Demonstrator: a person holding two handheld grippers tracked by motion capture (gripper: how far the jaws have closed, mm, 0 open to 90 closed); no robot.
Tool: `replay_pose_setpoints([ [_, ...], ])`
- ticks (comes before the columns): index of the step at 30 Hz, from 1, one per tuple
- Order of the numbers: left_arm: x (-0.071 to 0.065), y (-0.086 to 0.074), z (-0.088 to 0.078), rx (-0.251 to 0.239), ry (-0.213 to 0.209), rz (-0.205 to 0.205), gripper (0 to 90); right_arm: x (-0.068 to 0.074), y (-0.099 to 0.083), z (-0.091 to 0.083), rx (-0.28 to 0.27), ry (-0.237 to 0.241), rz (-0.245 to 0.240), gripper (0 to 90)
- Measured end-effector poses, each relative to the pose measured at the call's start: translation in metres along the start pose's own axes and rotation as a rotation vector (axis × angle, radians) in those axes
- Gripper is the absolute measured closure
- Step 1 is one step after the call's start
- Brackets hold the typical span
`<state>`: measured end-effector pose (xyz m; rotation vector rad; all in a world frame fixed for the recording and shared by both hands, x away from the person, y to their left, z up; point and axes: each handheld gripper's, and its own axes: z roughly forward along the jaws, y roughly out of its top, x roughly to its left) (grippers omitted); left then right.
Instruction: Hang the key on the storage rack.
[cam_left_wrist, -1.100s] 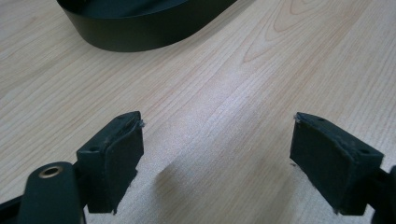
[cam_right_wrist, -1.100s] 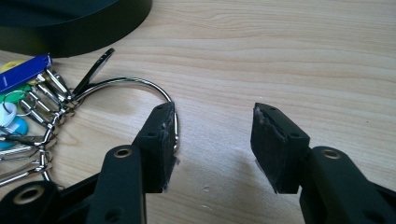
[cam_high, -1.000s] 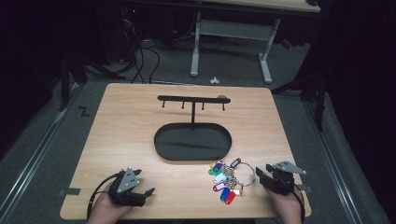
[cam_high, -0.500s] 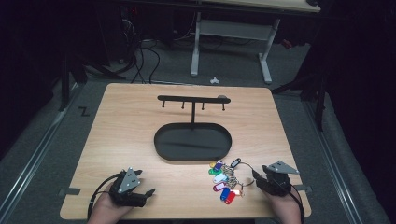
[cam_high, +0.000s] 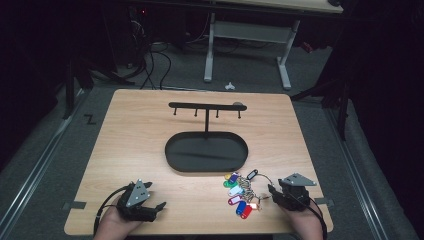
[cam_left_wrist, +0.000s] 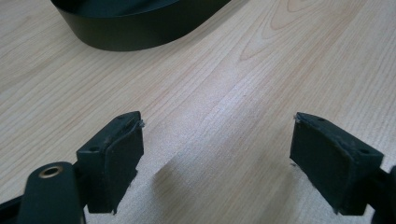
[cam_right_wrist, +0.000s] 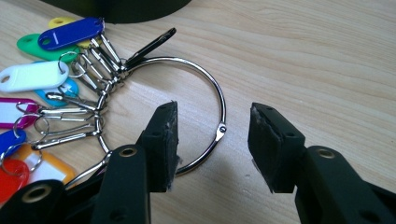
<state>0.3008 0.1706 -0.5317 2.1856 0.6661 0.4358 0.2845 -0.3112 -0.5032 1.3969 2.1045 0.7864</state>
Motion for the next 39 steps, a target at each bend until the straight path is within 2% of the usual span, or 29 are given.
replay_pose_setpoints([
  [5,0.001,-0.001,-0.001,-0.003,0.005,-0.005,17.8,0.000,0.001,-0.005,0.026,0.022,-0.032,52.8],
  [7,0.001,-0.001,-0.002,-0.005,0.006,-0.005,17.8,0.000,0.003,-0.008,0.048,0.021,-0.067,51.6],
  [9,0.001,-0.001,-0.002,-0.007,0.005,-0.005,17.8,-0.001,0.005,-0.008,0.056,0.025,-0.074,51.7],
  [10,0.000,-0.001,-0.001,-0.004,0.003,-0.001,17.8,-0.003,0.009,-0.009,0.077,0.041,-0.091,51.6],
  [14,0.000,0.000,-0.002,-0.005,-0.002,0.005,17.8,-0.002,0.016,-0.008,0.176,0.069,-0.201,51.3],
  [15,0.000,0.000,-0.002,-0.005,-0.002,0.005,17.8,-0.002,0.016,-0.008,0.176,0.069,-0.201,51.3],
  [16,0.000,0.000,-0.002,-0.005,-0.003,0.006,17.8,0.000,0.018,-0.008,0.201,0.077,-0.232,51.6],
  [17,0.000,0.000,-0.002,-0.008,-0.003,0.006,17.8,0.003,0.023,-0.006,0.251,0.081,-0.283,51.9],
  [18,0.000,0.000,-0.002,-0.009,-0.003,0.005,17.8,0.005,0.025,-0.004,0.274,0.093,-0.308,52.0],
  [19,0.000,0.000,-0.002,-0.009,-0.003,0.005,17.8,0.005,0.025,-0.004,0.274,0.093,-0.308,52.0],
  [20,0.000,0.000,-0.002,-0.009,-0.002,0.004,17.8,0.011,0.029,-0.001,0.316,0.111,-0.350,53.3],
  [21,0.000,0.000,-0.002,-0.009,-0.002,0.004,17.8,0.011,0.029,-0.001,0.316,0.111,-0.350,53.3],
  [22,0.000,0.000,-0.002,-0.010,-0.003,0.004,17.8,0.017,0.034,0.004,0.361,0.137,-0.394,54.6],
  [23,0.000,0.000,-0.002,-0.010,-0.003,0.003,17.8,0.017,0.034,0.004,0.361,0.137,-0.394,54.6],
  [24,0.000,0.000,-0.002,-0.011,-0.002,0.004,17.9,0.022,0.039,0.006,0.393,0.163,-0.436,56.6],
  [25,0.000,0.000,-0.002,-0.011,-0.002,0.004,17.8,0.022,0.039,0.006,0.393,0.163,-0.436,56.6],
  [27,0.000,0.000,-0.003,-0.010,-0.002,0.002,17.8,0.029,0.046,0.009,0.451,0.187,-0.509,59.7],
  [28,0.000,0.000,-0.003,-0.010,-0.002,0.002,17.8,0.029,0.046,0.009,0.451,0.187,-0.509,59.7],
  [30,0.001,0.000,-0.004,-0.011,-0.002,-0.001,17.9,0.034,0.051,0.015,0.529,0.201,-0.570,62.7],
  [31,0.001,0.000,-0.004,-0.011,-0.002,-0.001,17.8,0.034,0.051,0.015,0.529,0.201,-0.570,62.7],
  [34,0.001,-0.001,-0.004,-0.014,-0.001,-0.002,17.9,0.037,0.054,0.023,0.599,0.219,-0.615,65.5],
  [35,0.001,-0.001,-0.004,-0.014,-0.001,-0.002,17.9,0.037,0.055,0.025,0.601,0.223,-0.618,66.1],
  [37,0.001,-0.001,-0.004,-0.011,-0.002,-0.001,17.9,0.036,0.057,0.026,0.605,0.230,-0.614,67.1],
  [39,0.001,-0.001,-0.004,-0.009,-0.003,0.000,17.9,0.033,0.062,0.030,0.618,0.263,-0.595,70.5],
])
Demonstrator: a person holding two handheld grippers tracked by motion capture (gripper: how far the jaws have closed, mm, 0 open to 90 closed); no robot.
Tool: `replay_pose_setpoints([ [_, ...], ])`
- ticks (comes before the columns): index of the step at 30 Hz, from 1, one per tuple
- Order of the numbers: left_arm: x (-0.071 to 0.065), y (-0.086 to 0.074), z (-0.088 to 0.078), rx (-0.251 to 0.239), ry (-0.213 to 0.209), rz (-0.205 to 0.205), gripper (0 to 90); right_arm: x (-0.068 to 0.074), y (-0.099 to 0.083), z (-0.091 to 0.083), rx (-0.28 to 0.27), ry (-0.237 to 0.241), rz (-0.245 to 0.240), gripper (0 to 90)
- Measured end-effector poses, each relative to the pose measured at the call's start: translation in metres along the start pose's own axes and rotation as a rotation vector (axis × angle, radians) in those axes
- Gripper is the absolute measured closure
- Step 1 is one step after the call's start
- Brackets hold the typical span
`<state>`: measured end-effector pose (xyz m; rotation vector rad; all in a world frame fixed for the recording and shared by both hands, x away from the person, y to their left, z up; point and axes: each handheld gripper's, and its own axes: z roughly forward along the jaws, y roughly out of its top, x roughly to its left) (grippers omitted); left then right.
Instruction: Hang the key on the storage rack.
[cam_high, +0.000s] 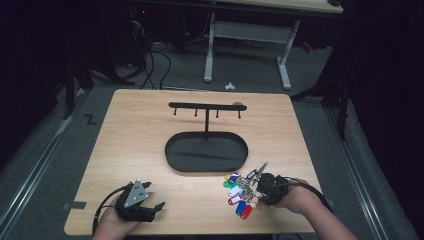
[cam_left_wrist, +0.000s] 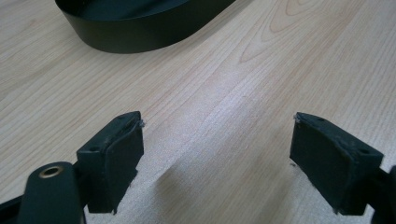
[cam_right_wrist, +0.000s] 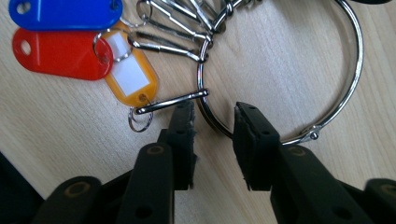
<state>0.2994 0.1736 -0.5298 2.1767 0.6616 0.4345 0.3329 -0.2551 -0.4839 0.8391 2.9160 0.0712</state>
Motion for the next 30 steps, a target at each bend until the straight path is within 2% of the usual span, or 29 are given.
replay_pose_setpoints([
  [5,0.000,0.000,0.000,0.002,0.001,-0.001,17.9,-0.003,0.005,0.000,0.011,0.026,-0.015,72.8],
  [6,0.000,0.000,0.001,0.001,0.000,-0.002,17.8,-0.002,0.007,0.000,0.021,0.026,-0.026,72.7],
  [8,-0.001,0.000,0.000,-0.002,0.000,-0.001,17.9,0.002,0.012,0.000,0.043,0.024,-0.082,71.3],
  [10,-0.001,0.000,0.000,-0.002,-0.001,0.001,17.9,0.003,0.014,0.001,0.032,0.034,-0.092,69.7],
  [16,-0.001,0.000,0.000,-0.001,-0.002,0.001,17.9,0.000,0.016,0.002,0.034,0.034,-0.055,72.0],
  [17,-0.001,0.000,0.000,-0.001,-0.003,0.001,17.9,-0.001,0.015,0.004,0.049,0.021,-0.054,73.4],
  [22,-0.001,0.000,0.000,0.001,-0.005,0.003,18.0,-0.004,0.015,0.005,0.047,0.048,-0.023,77.8],
  [23,-0.001,0.000,0.000,0.002,-0.006,0.003,18.0,-0.004,0.015,0.005,0.037,0.059,-0.005,82.1],
  [24,-0.001,0.000,0.000,0.002,-0.006,0.003,18.0,-0.004,0.015,0.005,0.037,0.059,-0.005,82.1],
  [25,-0.001,0.000,0.001,0.004,-0.007,0.005,18.0,-0.005,0.014,0.005,0.031,0.075,0.027,85.2],
  [30,-0.002,0.000,0.001,0.006,-0.009,0.007,18.0,-0.003,0.011,0.004,0.024,0.061,0.086,85.8],
])
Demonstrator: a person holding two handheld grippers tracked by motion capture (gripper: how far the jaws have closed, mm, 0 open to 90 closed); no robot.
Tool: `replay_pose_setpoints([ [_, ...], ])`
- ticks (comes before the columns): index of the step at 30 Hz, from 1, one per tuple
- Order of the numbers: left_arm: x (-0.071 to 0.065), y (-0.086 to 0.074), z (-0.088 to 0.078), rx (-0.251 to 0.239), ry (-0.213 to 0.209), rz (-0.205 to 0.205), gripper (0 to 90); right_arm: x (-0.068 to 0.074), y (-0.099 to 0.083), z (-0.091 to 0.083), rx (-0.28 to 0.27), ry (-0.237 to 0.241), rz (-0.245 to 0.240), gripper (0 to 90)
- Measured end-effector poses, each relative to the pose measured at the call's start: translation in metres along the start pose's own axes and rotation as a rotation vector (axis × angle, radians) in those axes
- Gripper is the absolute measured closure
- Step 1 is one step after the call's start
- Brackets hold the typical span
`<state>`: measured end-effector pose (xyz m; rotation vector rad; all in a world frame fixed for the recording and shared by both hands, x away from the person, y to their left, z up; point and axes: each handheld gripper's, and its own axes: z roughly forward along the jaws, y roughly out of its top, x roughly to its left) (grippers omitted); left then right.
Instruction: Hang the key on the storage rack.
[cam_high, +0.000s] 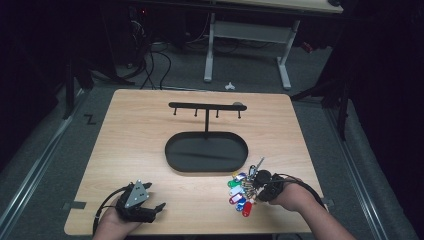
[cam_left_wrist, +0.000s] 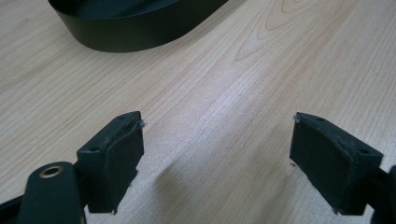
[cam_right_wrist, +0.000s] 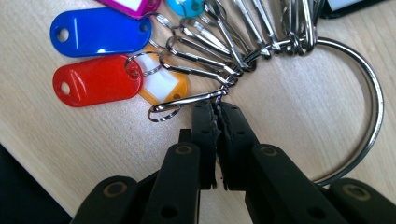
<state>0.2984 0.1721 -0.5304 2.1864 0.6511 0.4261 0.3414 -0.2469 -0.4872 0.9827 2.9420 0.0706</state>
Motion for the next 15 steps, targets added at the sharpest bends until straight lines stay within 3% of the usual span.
replay_pose_setpoints([
  [6,-0.001,0.000,0.001,0.000,-0.001,0.002,18.1,0.002,-0.011,-0.002,0.008,-0.046,0.016,85.8],
  [11,0.000,0.000,0.001,0.002,-0.003,0.001,18.1,-0.001,-0.017,-0.005,0.001,-0.054,0.029,85.6],
  [15,-0.001,0.000,0.001,0.002,-0.004,0.002,18.1,0.002,-0.015,-0.004,0.016,-0.063,0.004,85.6],
])
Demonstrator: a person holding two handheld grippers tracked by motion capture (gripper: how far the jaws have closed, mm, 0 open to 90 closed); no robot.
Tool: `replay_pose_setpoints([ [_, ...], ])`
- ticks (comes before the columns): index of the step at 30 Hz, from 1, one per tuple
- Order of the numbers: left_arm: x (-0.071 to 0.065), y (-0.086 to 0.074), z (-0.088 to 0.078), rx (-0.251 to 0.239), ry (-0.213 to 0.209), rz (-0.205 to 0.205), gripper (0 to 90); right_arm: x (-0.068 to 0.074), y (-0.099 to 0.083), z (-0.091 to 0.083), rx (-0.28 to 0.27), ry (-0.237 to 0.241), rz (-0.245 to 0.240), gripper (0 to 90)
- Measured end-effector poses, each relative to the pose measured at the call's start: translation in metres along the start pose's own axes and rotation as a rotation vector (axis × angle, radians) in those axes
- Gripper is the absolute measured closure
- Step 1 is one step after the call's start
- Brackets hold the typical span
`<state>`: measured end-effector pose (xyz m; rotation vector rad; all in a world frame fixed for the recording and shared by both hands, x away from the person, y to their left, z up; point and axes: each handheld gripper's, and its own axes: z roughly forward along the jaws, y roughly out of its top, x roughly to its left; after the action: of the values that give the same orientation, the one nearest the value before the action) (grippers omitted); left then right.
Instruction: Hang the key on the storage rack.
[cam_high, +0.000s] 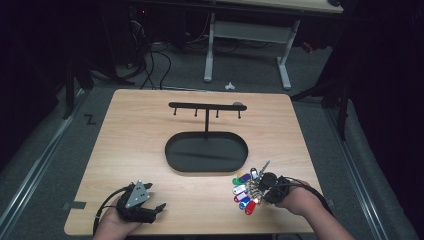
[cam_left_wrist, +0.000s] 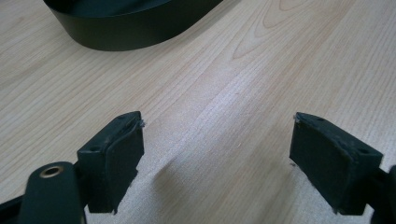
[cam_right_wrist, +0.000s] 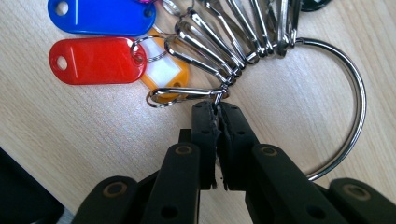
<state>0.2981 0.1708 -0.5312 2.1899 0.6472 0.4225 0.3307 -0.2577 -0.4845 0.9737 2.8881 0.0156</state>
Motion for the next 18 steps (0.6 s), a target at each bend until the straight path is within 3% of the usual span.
replay_pose_setpoints([
  [1,0.000,0.000,0.000,-0.001,0.000,0.001,18.1,0.002,0.002,0.001,0.010,-0.012,-0.029,85.7],
  [7,0.000,0.000,-0.001,0.000,-0.003,0.000,18.1,0.003,0.005,0.001,0.017,-0.010,-0.044,85.9],
  [9,0.000,0.000,-0.001,-0.001,-0.003,0.001,18.1,0.004,0.005,0.000,0.018,-0.036,-0.054,85.9],
  [18,0.000,0.000,-0.001,0.003,0.001,0.003,18.2,0.004,0.006,-0.009,-0.014,-0.022,-0.055,86.0],
])
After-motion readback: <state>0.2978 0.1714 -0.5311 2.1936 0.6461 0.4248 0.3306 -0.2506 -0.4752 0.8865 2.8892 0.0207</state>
